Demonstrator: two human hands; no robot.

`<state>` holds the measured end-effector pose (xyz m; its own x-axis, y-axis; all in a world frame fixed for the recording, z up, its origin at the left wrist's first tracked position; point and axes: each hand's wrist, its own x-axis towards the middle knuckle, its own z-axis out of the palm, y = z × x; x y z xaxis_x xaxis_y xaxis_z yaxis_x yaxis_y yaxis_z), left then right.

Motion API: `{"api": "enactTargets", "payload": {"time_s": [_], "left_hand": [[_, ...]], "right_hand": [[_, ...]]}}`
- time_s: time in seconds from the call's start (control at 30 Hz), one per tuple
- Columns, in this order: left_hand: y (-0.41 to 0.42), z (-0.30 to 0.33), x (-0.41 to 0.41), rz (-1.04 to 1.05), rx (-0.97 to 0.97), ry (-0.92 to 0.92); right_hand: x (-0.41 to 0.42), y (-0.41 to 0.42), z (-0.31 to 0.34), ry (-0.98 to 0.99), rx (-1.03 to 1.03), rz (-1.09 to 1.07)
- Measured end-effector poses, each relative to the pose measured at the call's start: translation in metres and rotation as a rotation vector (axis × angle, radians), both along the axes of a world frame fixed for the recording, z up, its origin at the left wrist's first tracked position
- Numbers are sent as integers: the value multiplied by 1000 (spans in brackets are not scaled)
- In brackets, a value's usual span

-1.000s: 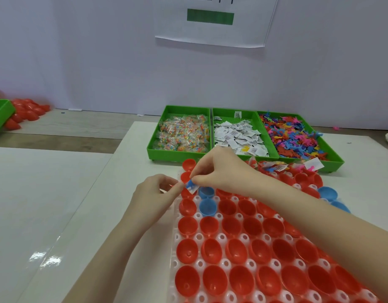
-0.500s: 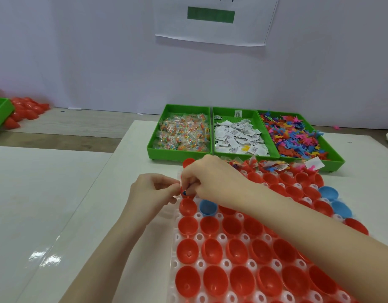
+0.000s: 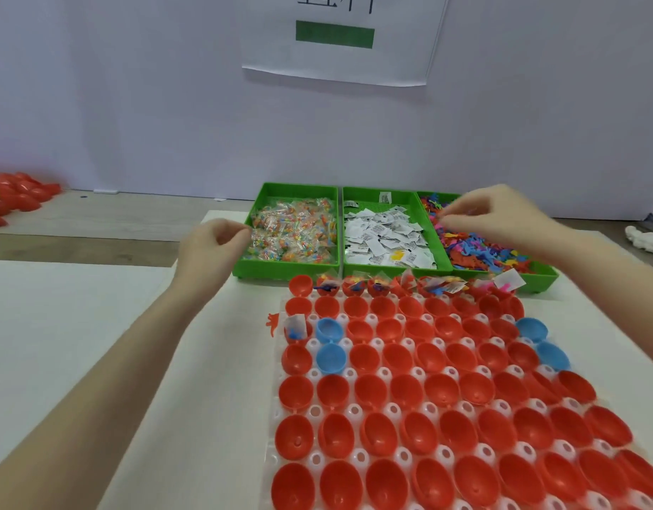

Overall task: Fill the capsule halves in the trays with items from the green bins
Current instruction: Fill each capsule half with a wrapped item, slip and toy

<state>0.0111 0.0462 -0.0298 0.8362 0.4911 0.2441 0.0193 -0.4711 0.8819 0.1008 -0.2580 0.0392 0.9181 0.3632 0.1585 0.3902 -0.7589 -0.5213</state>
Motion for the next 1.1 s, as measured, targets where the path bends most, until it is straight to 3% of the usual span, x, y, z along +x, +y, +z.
{"api": "enactTargets", "payload": {"time_s": [0.13,0.23,0.33,0.5,0.6,0.7,0.8,0.97,1.1], "left_hand": [[7,-9,29,-98,400,226],[8,-15,38,-143,691,400],[3,-14,45,-105,815,463],[-1,-11,50,-21,795,401],[-5,-10,49,12,775,300],[-7,-14,45,43,688,176],[-6,-15,43,79,494,77],[-9,-14,37,64,347,-24],[-12,-16,35,29,262,-24]], "right_hand": [[35,-62,-23,27,-105,-364],[42,-80,-43,155,-294,-412],[42,-81,-59,263,-275,-424],[50,-81,-67,177,-181,-537],[51,-81,-63,140,-301,-599],[44,-83,-61,-26,-406,-644],[40,-86,-62,-236,-337,-654],[42,-59,-53,-280,14,-514],[39,-15,-49,-157,-51,-290]]}}
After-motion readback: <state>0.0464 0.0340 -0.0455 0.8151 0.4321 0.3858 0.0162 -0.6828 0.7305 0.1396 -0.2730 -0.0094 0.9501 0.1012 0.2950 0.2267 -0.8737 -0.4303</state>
